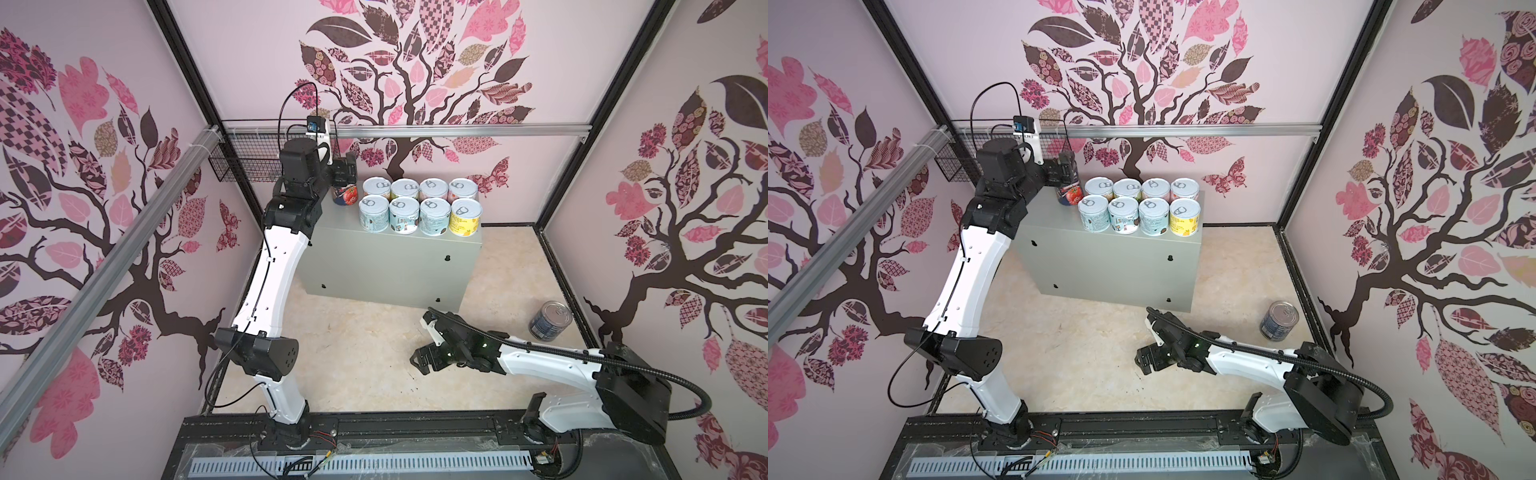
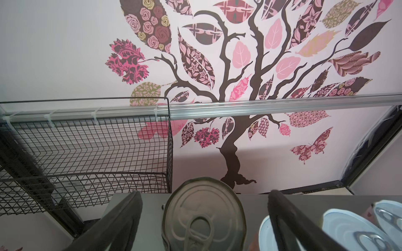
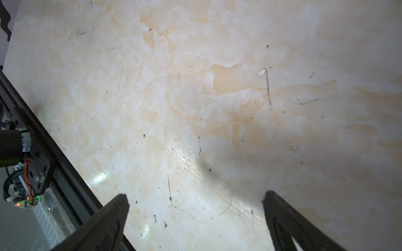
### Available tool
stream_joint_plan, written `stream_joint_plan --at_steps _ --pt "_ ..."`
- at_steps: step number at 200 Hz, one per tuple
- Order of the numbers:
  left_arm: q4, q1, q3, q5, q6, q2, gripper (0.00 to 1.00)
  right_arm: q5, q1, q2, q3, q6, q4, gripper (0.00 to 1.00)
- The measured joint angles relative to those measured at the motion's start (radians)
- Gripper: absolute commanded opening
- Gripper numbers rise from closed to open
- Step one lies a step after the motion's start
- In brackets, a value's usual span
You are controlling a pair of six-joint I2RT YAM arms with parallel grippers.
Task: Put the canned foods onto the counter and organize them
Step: 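Carry the dark can over the cabinet top beside the can group, then lower the dark can onto the cabinet top and open the left gripper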
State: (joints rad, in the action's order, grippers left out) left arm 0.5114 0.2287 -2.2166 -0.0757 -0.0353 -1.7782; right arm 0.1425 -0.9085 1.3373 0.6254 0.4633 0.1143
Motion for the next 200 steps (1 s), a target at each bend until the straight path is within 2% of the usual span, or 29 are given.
stream_joint_plan --at_steps 15,46,64,126,200 --pt "0.022 -0.002 -0.021 0.010 0.000 -0.008 0.97 0.000 0.000 0.000 0.000 0.000 0.000 1.00" --pt "0.095 -0.015 -0.196 0.036 -0.012 -0.087 0.98 0.000 0.000 -0.002 0.000 0.000 0.001 1.00" --pt "0.119 -0.032 -0.247 0.061 -0.029 -0.114 0.98 0.000 0.000 -0.002 0.000 0.000 0.001 1.00" --pt "0.151 -0.088 -0.256 0.180 -0.081 -0.169 0.98 -0.001 0.000 -0.003 0.000 0.000 0.001 1.00" --pt "0.099 -0.180 -0.269 0.422 -0.211 -0.233 0.98 0.000 0.000 -0.002 0.000 0.000 0.001 1.00"
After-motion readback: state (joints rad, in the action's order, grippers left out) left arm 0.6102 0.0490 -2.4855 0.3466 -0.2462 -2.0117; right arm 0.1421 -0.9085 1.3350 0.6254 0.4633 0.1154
